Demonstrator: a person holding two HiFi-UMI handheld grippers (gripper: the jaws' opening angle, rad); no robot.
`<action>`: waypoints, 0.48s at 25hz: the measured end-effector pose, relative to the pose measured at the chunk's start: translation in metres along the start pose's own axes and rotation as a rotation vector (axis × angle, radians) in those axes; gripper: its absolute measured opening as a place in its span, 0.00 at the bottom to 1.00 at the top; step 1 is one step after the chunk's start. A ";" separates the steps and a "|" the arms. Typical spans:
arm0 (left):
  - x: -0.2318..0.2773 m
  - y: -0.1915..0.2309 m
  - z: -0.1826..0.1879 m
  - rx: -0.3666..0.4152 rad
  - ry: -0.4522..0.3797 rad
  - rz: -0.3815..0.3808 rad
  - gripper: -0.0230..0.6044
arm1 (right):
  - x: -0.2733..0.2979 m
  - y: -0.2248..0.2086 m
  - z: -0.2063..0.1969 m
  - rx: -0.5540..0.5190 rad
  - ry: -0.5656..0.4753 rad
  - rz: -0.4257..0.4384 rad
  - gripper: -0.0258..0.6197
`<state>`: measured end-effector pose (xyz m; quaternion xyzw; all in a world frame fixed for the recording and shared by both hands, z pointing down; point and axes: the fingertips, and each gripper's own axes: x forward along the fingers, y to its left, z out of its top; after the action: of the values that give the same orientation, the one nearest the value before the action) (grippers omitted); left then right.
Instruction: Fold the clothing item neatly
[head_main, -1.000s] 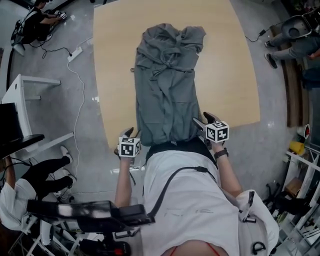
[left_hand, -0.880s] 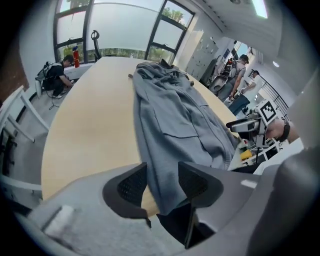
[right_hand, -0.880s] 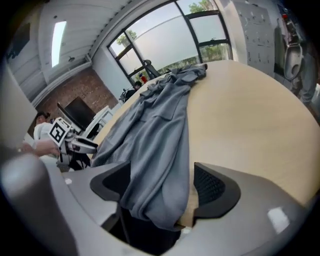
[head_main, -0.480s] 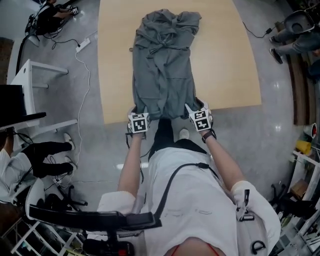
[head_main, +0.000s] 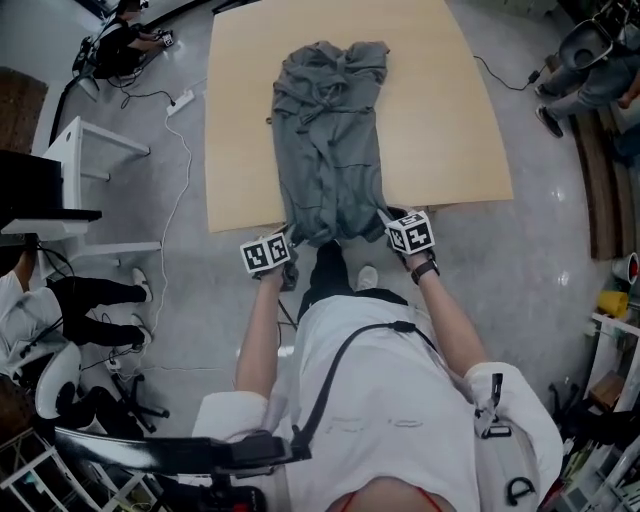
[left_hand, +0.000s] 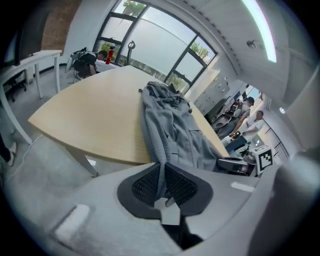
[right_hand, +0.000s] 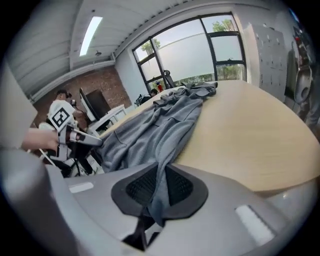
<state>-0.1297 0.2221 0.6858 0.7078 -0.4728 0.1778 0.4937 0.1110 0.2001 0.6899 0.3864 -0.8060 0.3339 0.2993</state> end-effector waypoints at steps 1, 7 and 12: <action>-0.011 -0.009 -0.006 -0.014 -0.004 -0.040 0.08 | -0.013 0.004 -0.001 0.039 -0.022 0.036 0.09; -0.077 -0.075 0.004 -0.132 -0.078 -0.289 0.08 | -0.090 0.016 0.014 0.217 -0.160 0.197 0.09; -0.130 -0.121 0.057 -0.191 -0.227 -0.413 0.07 | -0.154 0.028 0.061 0.256 -0.312 0.278 0.09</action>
<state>-0.1036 0.2447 0.5029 0.7551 -0.3853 -0.0529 0.5279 0.1550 0.2321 0.5310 0.3535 -0.8389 0.4077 0.0710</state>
